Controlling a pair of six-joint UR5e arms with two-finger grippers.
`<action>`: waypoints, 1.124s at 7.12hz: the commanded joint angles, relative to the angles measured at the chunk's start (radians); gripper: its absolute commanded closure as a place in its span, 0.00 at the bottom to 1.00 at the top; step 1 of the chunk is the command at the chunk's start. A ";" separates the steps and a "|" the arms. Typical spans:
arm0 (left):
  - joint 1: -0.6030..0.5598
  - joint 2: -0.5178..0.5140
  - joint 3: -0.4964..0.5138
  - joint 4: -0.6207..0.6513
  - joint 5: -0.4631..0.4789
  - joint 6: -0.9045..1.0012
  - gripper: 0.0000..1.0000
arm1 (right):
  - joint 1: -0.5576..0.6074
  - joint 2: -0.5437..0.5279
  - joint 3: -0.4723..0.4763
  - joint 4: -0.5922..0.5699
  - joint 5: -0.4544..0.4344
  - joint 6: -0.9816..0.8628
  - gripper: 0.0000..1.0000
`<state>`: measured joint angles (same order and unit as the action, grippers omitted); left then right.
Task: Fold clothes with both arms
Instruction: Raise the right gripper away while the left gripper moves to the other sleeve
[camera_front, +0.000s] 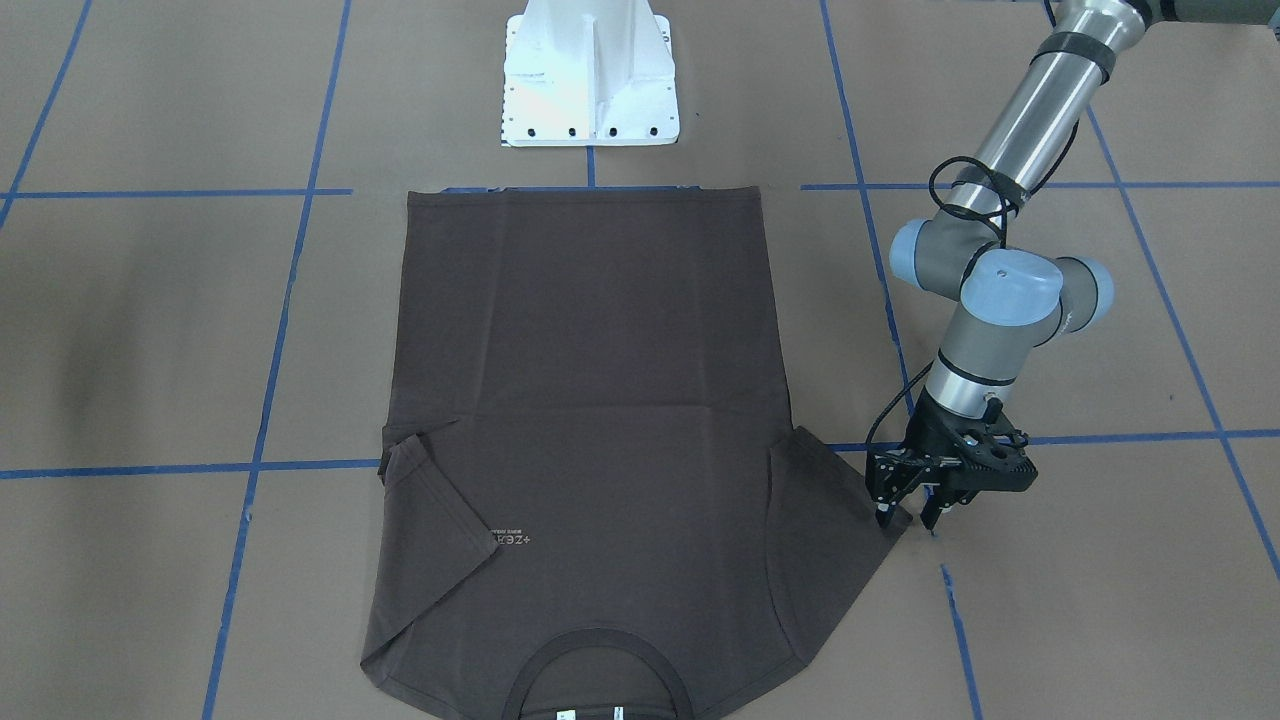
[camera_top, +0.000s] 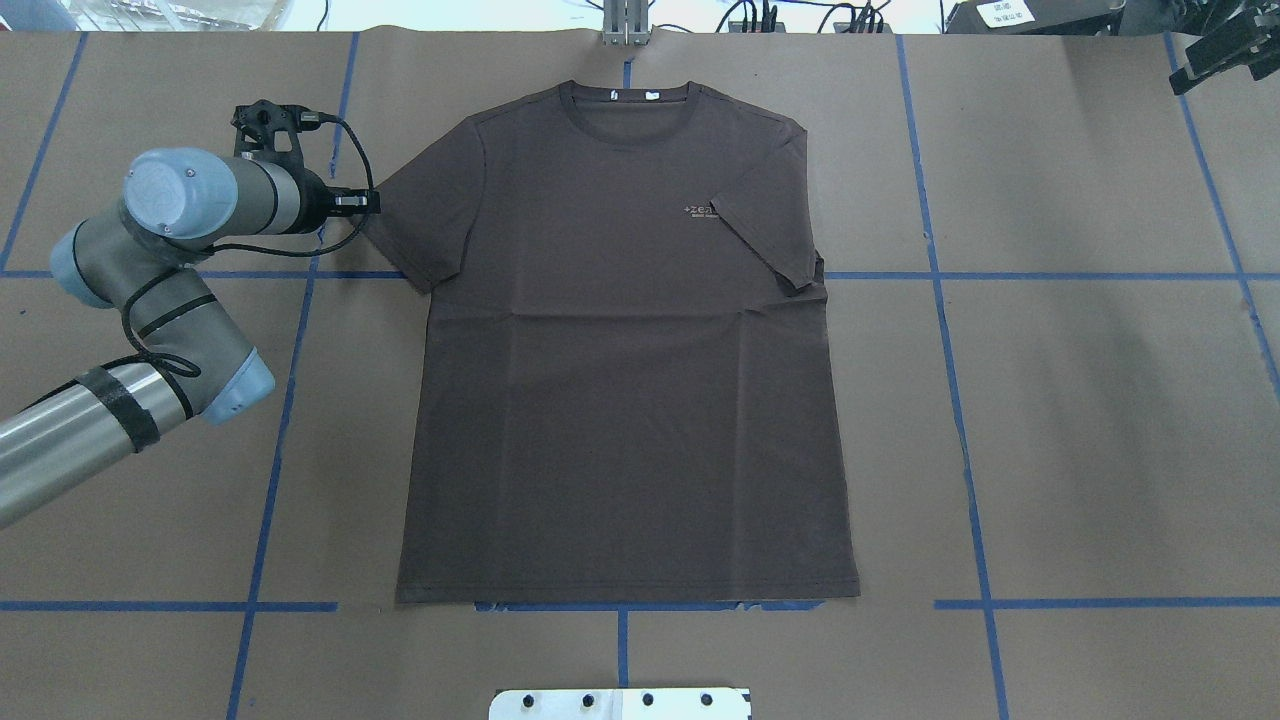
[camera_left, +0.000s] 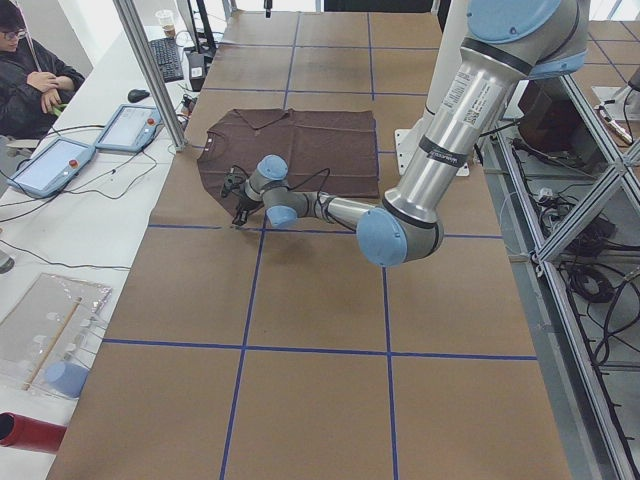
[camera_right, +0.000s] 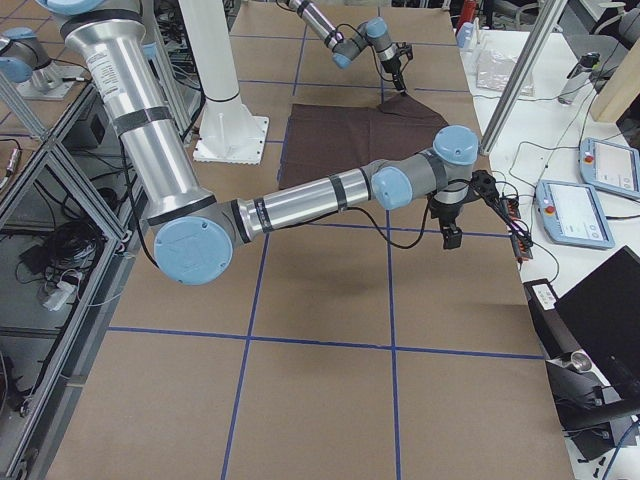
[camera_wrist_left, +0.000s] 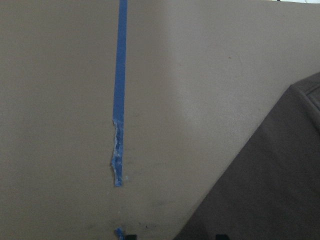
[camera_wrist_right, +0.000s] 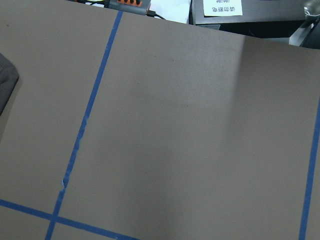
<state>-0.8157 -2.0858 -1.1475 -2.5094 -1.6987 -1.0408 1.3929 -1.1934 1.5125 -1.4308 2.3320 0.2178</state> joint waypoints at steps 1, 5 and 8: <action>0.004 0.000 -0.001 0.001 0.001 -0.002 0.47 | 0.000 -0.003 0.000 0.001 0.000 0.000 0.00; 0.009 -0.002 -0.011 0.003 0.036 -0.008 0.89 | 0.000 -0.003 0.000 0.001 -0.002 0.000 0.00; 0.012 -0.031 -0.021 0.027 0.036 -0.010 1.00 | -0.002 -0.002 0.000 0.001 -0.002 0.003 0.00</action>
<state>-0.8054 -2.1006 -1.1650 -2.4979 -1.6632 -1.0500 1.3916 -1.1952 1.5125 -1.4297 2.3301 0.2195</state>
